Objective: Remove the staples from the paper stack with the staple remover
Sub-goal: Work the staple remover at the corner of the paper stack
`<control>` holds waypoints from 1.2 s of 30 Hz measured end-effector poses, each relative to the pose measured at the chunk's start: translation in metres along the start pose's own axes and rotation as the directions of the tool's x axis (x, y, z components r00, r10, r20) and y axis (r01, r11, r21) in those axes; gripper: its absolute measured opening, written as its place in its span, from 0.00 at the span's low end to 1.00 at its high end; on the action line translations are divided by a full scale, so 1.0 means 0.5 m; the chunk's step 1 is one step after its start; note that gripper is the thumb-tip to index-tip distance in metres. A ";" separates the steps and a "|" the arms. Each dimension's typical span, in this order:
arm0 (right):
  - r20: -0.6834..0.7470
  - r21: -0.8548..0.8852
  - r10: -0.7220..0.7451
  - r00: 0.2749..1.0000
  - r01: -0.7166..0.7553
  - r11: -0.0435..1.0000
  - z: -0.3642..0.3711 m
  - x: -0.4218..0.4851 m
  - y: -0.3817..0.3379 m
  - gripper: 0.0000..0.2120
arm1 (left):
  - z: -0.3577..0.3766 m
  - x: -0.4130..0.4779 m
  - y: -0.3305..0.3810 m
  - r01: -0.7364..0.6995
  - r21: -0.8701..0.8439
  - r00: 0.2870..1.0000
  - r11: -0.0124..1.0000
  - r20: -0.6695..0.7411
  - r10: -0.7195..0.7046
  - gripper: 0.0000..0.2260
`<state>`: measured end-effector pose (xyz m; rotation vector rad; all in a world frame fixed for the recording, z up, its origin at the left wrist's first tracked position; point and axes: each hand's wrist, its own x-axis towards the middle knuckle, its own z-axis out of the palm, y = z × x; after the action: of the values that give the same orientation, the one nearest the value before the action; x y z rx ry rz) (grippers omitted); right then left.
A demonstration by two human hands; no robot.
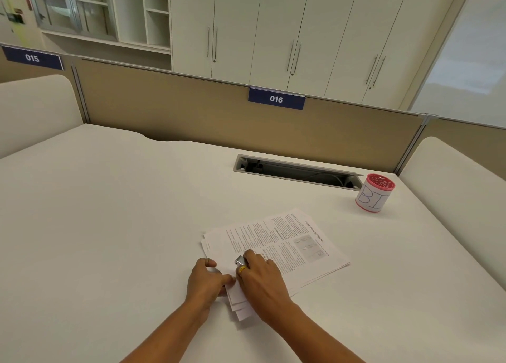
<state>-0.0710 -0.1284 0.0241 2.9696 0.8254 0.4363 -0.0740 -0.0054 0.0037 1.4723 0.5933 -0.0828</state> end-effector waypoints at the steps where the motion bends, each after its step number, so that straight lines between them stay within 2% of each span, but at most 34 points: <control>1: -0.005 -0.001 -0.011 1.000 0.011 1.000 0.003 0.000 0.001 0.14 | 0.000 0.000 0.000 0.001 -0.001 1.000 1.000 -0.003 -0.001 0.21; 9: -0.043 -0.013 0.000 0.999 -0.001 1.000 0.012 0.000 0.001 0.13 | 0.004 -0.002 0.000 -0.011 0.013 1.000 1.000 -0.020 0.011 0.21; 12: -0.008 0.042 0.016 1.000 -0.016 0.999 0.011 0.001 0.000 0.12 | 0.004 -0.003 0.001 -0.010 0.019 1.000 1.000 -0.023 0.011 0.21; 15: 0.045 0.133 0.055 0.997 -0.061 0.989 0.009 0.000 0.011 0.05 | 0.005 -0.003 0.002 -0.006 0.030 1.000 1.000 -0.027 0.007 0.21; 18: 0.136 0.306 0.087 0.987 -0.125 0.944 0.012 -0.002 0.033 0.14 | 0.004 -0.002 0.004 0.004 0.027 1.000 1.000 -0.026 -0.003 0.21; 24: 0.160 0.505 0.154 0.975 -0.215 0.836 0.011 -0.012 0.052 0.20 | 0.004 0.000 0.005 0.018 0.023 0.999 1.000 -0.031 -0.018 0.21; 26: 0.194 0.513 0.185 0.963 -0.260 0.818 0.006 -0.012 0.051 0.21 | 0.005 0.001 0.006 0.024 0.014 0.999 1.000 -0.039 -0.023 0.21; 29: 0.233 0.506 0.177 0.956 -0.275 0.817 0.004 -0.015 0.050 0.18 | 0.004 0.002 0.006 0.026 0.010 0.999 1.000 -0.044 -0.025 0.21; 36: 0.232 0.507 0.179 0.956 -0.276 0.817 -0.001 -0.014 0.046 0.14 | 0.003 0.002 0.007 0.029 0.004 0.999 1.000 -0.038 -0.029 0.21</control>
<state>-0.0653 -0.1515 0.0251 3.5768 0.6570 -0.0827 -0.0712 -0.0060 0.0062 1.4722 0.6454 -0.0790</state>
